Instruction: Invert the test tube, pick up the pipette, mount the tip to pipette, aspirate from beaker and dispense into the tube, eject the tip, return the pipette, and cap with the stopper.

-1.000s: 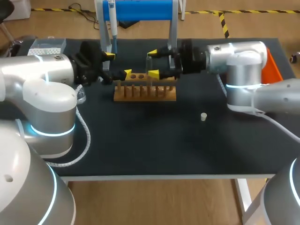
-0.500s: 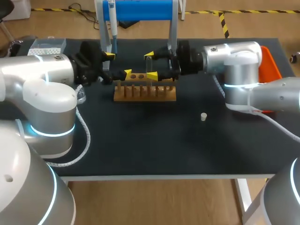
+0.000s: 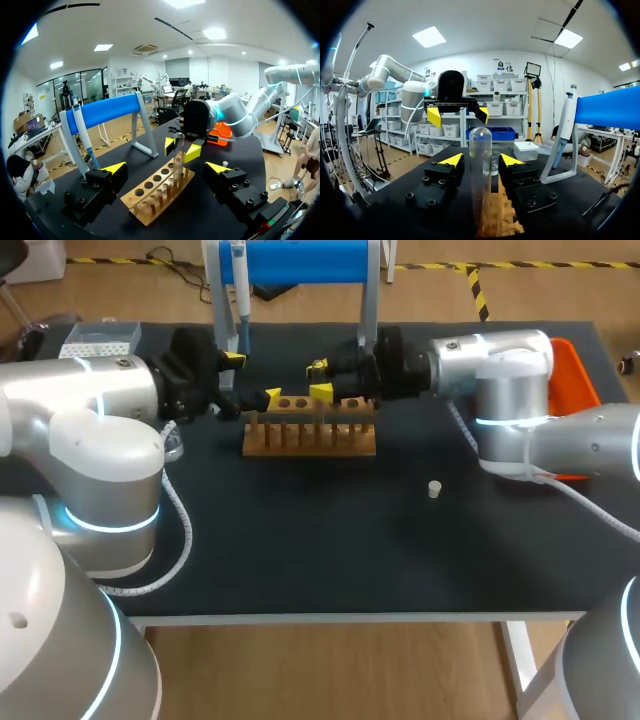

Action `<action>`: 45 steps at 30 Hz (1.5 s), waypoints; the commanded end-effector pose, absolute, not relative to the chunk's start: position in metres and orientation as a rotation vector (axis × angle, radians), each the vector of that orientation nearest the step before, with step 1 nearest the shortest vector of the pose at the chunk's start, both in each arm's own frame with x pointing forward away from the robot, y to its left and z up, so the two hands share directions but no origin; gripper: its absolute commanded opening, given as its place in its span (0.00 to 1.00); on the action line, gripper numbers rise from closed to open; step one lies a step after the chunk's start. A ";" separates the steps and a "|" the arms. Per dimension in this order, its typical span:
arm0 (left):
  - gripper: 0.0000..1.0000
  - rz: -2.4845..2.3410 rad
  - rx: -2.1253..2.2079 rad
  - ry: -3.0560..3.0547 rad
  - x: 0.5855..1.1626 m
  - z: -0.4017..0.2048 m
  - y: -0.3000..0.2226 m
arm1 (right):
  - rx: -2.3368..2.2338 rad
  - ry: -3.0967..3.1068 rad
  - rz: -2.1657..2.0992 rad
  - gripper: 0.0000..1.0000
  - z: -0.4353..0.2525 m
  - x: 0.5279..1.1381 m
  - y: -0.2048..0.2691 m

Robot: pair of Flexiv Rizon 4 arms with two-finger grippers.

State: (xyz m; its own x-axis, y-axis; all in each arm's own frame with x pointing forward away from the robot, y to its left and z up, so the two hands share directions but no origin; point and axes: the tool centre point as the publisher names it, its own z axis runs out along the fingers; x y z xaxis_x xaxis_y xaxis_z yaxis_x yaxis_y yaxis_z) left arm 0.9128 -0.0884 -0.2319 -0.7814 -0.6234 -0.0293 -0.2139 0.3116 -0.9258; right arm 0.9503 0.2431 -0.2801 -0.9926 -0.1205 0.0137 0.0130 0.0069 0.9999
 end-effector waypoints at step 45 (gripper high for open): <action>1.00 -1.469 -0.744 2.199 0.914 -0.234 -0.089 | 0.106 -2.152 -2.162 0.00 -0.241 0.950 0.237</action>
